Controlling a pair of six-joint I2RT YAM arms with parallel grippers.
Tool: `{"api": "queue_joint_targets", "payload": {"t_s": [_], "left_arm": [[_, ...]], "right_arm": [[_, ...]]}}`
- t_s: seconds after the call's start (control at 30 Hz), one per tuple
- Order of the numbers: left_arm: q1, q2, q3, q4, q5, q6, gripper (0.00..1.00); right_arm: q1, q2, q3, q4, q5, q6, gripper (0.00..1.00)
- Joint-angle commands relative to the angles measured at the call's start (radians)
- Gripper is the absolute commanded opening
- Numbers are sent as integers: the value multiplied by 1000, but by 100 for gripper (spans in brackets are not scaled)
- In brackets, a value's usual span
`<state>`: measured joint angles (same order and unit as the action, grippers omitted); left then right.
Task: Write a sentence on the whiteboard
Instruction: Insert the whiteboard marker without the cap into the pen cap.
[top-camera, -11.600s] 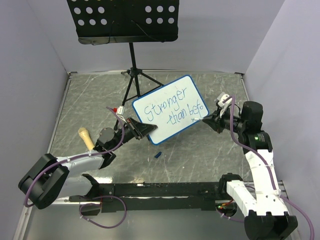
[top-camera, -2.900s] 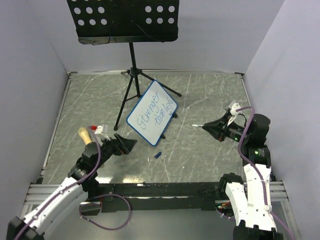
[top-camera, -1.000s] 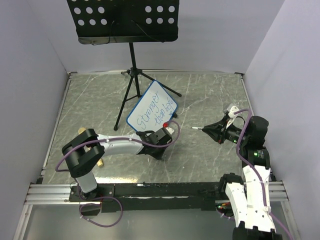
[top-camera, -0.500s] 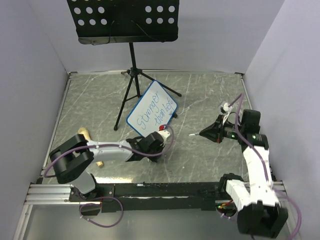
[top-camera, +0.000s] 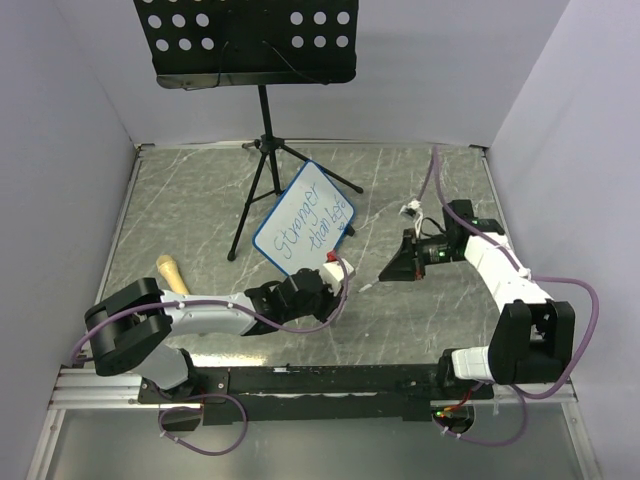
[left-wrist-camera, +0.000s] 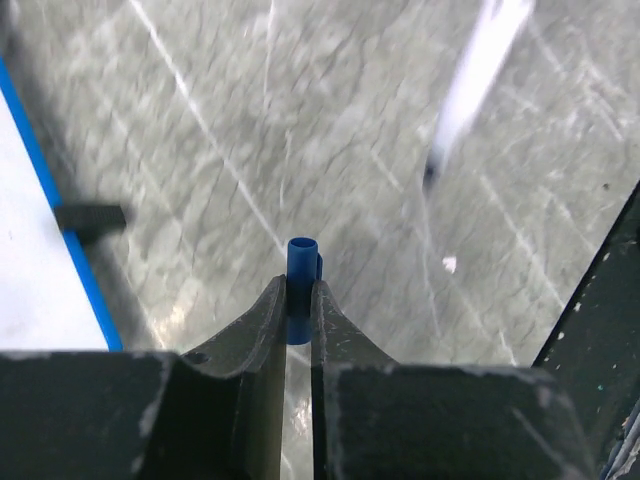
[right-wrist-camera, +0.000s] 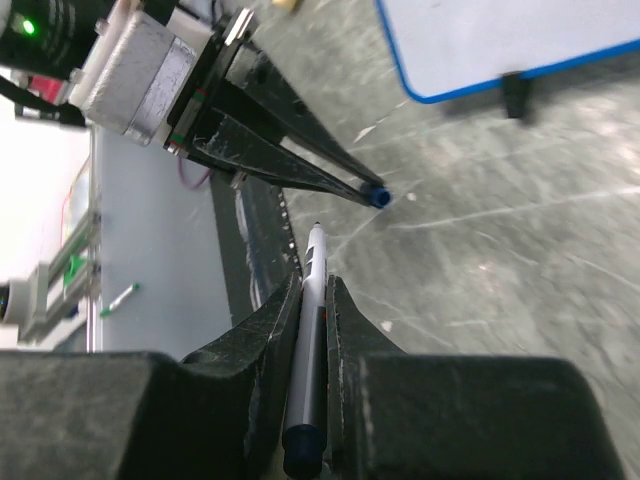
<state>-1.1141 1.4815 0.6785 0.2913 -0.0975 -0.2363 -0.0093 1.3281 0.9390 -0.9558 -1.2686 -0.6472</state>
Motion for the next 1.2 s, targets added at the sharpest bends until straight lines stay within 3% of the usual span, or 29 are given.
{"api": "queue_joint_targets", "payload": {"t_s": [0.0, 1.17], "left_arm": [[-13, -23, 52, 60, 8, 43, 3], [-38, -38, 76, 75, 51, 61, 4]], "right_arm": [[64, -6, 34, 31, 26, 1, 0], [97, 72, 30, 115, 101, 80, 0]]}}
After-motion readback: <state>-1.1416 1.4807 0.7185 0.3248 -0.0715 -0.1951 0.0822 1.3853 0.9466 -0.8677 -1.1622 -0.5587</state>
